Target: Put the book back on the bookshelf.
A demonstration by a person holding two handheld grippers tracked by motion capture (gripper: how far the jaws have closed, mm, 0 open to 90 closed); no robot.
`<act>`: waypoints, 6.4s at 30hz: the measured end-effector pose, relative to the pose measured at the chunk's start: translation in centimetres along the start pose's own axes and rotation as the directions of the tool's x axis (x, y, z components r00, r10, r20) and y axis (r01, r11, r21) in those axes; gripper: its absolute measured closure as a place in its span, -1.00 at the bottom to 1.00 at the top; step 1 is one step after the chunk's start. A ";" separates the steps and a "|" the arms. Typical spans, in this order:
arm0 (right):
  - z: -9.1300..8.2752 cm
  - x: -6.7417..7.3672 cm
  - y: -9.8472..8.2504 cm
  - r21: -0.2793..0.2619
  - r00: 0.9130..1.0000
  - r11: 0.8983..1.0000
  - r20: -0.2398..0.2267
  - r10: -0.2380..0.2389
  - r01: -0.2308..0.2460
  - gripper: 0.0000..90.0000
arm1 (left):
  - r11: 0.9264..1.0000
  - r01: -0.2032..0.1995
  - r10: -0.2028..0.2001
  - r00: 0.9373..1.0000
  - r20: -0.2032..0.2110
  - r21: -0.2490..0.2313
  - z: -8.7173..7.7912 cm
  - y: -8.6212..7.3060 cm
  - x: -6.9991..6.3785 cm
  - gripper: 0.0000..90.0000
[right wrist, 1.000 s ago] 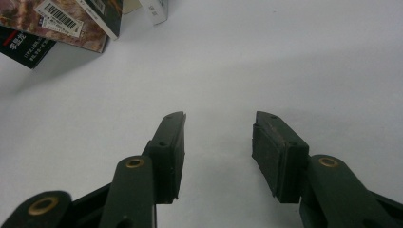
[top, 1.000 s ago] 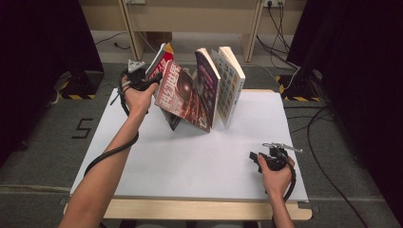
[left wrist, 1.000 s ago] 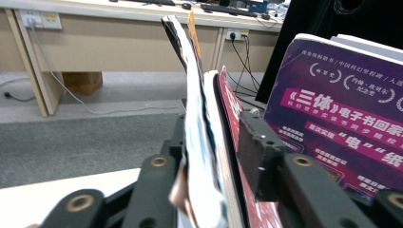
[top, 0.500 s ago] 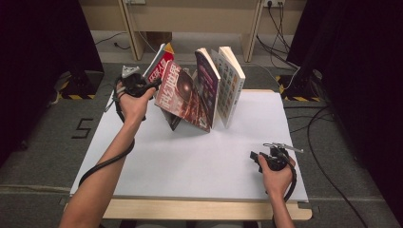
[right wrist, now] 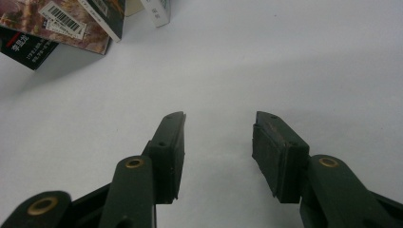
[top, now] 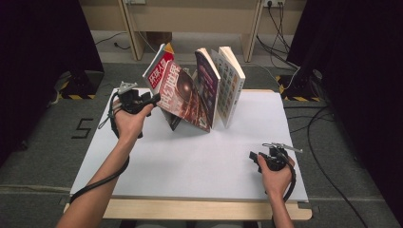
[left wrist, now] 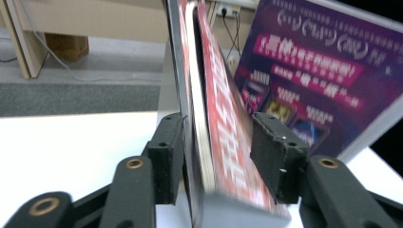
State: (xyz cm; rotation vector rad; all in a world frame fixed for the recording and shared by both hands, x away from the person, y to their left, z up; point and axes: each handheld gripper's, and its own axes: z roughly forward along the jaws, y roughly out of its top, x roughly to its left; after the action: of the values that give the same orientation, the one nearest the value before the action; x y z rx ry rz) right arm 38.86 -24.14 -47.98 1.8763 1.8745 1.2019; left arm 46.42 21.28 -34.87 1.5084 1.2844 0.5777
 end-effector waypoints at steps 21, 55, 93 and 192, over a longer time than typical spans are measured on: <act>0.0 0.0 0.0 0.007 1.000 1.000 -0.001 0.006 -0.006 0.21 | 0.992 0.109 -0.112 0.992 0.057 0.061 1.8 -2.5 0.3 0.48; 0.1 -0.1 -0.1 0.014 1.000 1.000 0.002 0.008 -0.008 0.21 | 0.991 0.132 -0.130 0.979 0.156 -0.008 2.9 1.1 -2.8 0.85; 0.5 0.1 -0.2 0.044 1.000 0.999 0.001 0.000 0.000 0.19 | 0.995 -0.043 0.048 0.998 0.046 -0.094 5.6 4.4 -3.9 0.82; 0.2 -0.1 -0.1 0.030 1.000 1.000 0.002 -0.004 0.004 0.18 | 0.999 -0.039 0.039 0.997 0.065 -0.008 4.4 2.0 -5.0 0.05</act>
State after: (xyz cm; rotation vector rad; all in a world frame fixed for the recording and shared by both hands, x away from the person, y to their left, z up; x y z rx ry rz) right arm 38.98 -24.16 -48.23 1.8876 1.9042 1.1775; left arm 49.44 15.20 -33.43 1.5372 1.2038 0.5531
